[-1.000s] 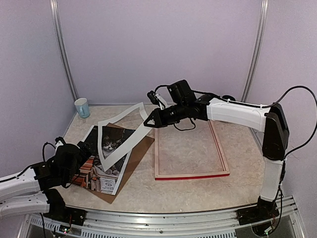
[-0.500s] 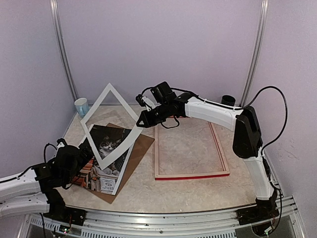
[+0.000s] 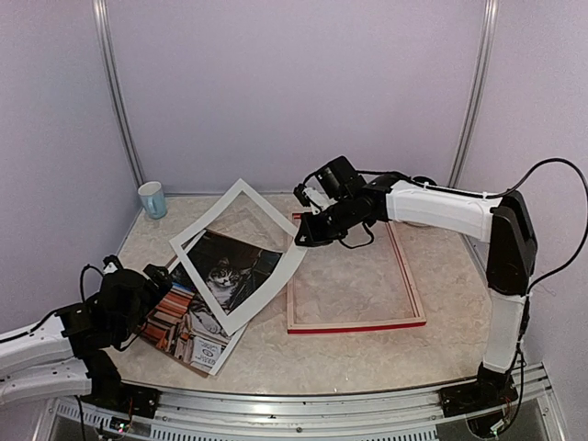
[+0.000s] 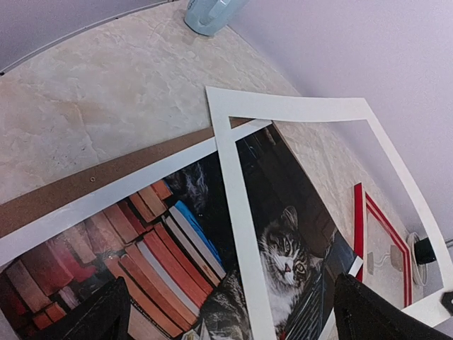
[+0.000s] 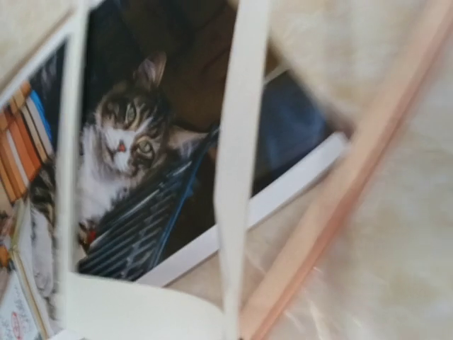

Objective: Put the photo into the frame
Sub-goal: Place the mat board on the glass panel, then press the mat board onto the glass panel.

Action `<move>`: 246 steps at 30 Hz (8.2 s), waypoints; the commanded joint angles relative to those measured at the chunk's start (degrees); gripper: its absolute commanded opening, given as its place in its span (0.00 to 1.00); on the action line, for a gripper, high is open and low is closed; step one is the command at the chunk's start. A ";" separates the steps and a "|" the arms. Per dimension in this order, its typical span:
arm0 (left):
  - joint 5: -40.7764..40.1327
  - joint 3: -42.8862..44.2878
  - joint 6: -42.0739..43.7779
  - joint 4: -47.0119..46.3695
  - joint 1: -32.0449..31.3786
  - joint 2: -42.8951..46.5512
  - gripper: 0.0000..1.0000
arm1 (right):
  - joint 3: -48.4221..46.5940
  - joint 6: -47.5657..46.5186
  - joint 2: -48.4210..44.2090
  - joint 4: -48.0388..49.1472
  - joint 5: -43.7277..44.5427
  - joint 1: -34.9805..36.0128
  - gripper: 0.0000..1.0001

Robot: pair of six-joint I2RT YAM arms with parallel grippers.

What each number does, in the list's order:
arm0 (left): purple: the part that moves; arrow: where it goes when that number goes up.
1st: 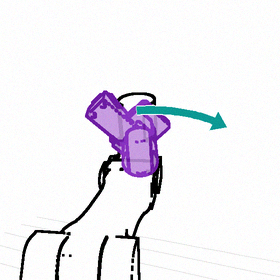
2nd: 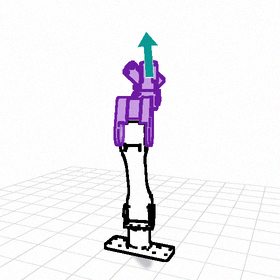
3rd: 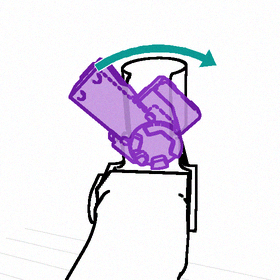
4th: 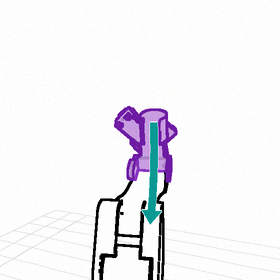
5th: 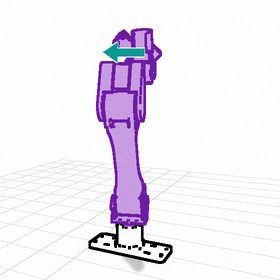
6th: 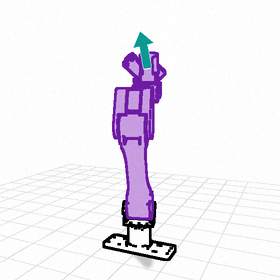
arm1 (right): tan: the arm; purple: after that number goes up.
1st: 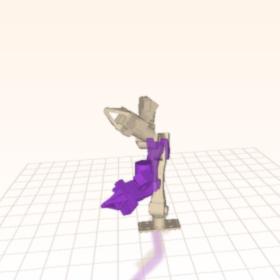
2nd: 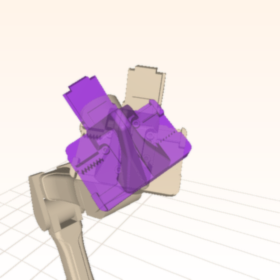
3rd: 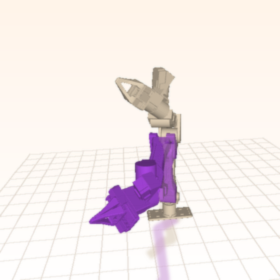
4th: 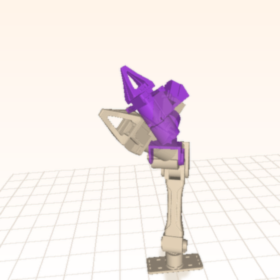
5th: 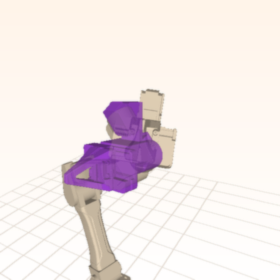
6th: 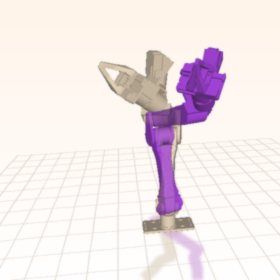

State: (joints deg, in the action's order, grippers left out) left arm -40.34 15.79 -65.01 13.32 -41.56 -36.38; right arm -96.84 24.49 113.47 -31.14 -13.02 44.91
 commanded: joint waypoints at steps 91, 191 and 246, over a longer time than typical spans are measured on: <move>0.90 0.91 3.40 -17.37 -4.85 -19.44 0.99 | 59.37 22.63 -53.17 12.08 10.17 -15.37 0.02; 0.87 0.37 1.47 -20.33 -7.56 -22.49 0.99 | 50.24 4.31 -38.87 2.84 19.63 -14.09 0.72; -1.88 9.16 8.33 -13.84 -9.33 -26.58 0.99 | 26.15 -0.97 -14.38 6.58 26.82 -15.05 0.38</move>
State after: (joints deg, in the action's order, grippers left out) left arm -40.27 21.37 -60.95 -2.79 -50.52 -61.49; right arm -66.61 25.04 95.07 -26.20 14.11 31.14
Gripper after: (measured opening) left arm 0.989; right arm 0.384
